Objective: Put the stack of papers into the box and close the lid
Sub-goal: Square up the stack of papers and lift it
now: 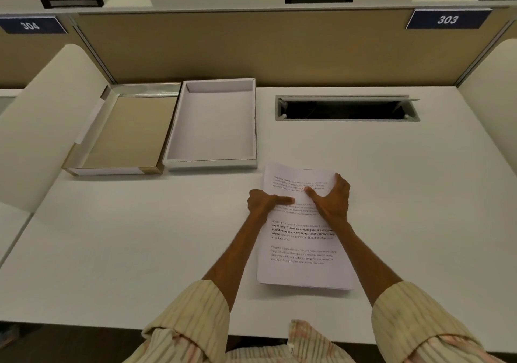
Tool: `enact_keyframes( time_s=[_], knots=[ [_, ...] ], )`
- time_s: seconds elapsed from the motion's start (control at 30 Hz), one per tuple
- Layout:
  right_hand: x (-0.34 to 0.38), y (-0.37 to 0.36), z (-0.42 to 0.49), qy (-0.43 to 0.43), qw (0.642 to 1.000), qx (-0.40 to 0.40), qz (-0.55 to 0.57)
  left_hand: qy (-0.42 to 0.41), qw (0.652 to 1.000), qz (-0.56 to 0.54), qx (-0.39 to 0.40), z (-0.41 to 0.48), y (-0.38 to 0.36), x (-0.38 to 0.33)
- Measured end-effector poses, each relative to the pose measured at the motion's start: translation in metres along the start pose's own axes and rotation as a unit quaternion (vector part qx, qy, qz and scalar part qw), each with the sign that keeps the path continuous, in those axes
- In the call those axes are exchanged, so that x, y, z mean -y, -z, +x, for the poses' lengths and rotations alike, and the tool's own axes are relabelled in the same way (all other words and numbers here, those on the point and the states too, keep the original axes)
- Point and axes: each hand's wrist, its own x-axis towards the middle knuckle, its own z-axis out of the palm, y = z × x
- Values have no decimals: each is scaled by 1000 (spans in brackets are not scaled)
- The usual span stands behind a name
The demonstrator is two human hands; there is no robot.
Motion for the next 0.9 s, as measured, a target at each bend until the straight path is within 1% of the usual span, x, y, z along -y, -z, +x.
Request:
enact_keyframes(
  time_s=[0.1, 0.2, 0.27, 0.3, 0.33, 0.37, 0.4, 0.47, 0.5, 0.57, 0.63, 0.73, 0.8, 0.9],
  knots=[
    [-3, 9, 2, -51, 995, 7, 84, -32, 997, -73, 10, -9, 4, 6],
    [-5, 26, 6, -98, 982, 39, 158, -83, 986, -138, 29, -21, 13, 6],
    [1, 43, 11, -128, 960, 95, 232, -129, 976, -168, 55, -30, 20, -3],
    [9, 52, 11, -133, 945, 146, 261, -154, 970, -176, 66, -36, 24, -10],
    [19, 60, 10, -117, 935, 201, 269, -181, 965, -175, 70, -42, 28, -19],
    [30, 67, 8, -82, 932, 233, 265, -211, 960, -167, 70, -48, 33, -29],
    [41, 73, 6, -41, 936, 231, 263, -245, 955, -156, 65, -55, 38, -38],
    [61, 84, -2, 30, 942, 170, 289, -311, 938, -141, 49, -63, 49, -52],
    [69, 89, -6, 59, 939, 141, 309, -339, 929, -143, 40, -66, 54, -57],
    [76, 97, -18, 101, 925, 108, 349, -381, 913, -146, 17, -69, 61, -61],
    [74, 97, -30, 119, 922, 85, 358, -406, 905, -128, 2, -66, 62, -58],
    [71, 90, -40, 126, 933, 68, 331, -403, 908, -112, -4, -61, 62, -49],
    [73, 90, -38, 134, 932, 77, 327, -402, 909, -115, -3, -58, 66, -50],
    [84, 98, -32, 155, 924, 88, 338, -427, 896, -125, 4, -61, 72, -66]
  ],
)
